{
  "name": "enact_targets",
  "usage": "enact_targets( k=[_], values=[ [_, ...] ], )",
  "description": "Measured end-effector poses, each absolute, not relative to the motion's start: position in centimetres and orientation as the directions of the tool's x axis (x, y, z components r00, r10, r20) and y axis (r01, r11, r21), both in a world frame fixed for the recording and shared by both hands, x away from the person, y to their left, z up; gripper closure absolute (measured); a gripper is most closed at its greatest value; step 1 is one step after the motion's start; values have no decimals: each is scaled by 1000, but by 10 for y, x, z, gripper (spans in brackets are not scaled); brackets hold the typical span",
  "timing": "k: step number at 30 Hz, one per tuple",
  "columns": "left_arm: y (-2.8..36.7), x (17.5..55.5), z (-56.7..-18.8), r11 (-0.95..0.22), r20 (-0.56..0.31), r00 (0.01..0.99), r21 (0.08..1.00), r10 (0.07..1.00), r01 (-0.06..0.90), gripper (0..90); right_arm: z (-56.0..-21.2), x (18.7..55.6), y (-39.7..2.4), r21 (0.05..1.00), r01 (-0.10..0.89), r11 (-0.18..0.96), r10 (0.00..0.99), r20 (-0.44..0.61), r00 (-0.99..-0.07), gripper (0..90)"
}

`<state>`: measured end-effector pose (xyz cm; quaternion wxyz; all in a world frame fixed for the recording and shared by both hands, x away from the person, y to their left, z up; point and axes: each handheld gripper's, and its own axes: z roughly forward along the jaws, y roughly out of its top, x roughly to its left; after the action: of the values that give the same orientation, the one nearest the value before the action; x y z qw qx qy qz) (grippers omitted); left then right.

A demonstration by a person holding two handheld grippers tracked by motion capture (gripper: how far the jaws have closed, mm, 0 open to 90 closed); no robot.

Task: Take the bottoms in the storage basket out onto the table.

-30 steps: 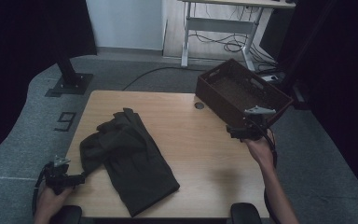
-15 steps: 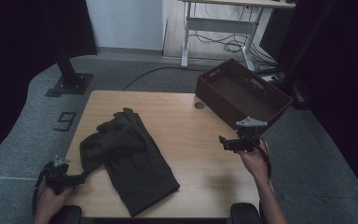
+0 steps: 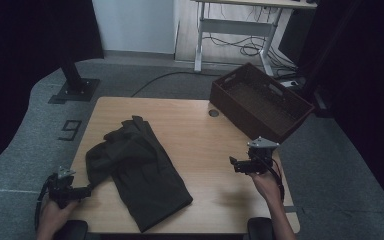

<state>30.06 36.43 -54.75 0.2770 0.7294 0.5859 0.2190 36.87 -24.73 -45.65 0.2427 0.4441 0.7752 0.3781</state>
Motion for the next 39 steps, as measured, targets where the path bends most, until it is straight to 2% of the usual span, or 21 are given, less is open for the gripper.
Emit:
enact_targets(
  k=[17,22,39],
  values=[
    [364,300,-547,-156,-7,214,661,977,734,0,-490,355,-236,802,518,298,869,-3,-495,0],
    [363,300,-547,-153,-8,211,661,977,735,0,-505,352,-234,786,533,312,877,-22,-480,0],
    [363,300,-547,-148,-9,205,660,979,736,0,-549,350,-233,745,606,278,869,73,-489,0]
  ],
)
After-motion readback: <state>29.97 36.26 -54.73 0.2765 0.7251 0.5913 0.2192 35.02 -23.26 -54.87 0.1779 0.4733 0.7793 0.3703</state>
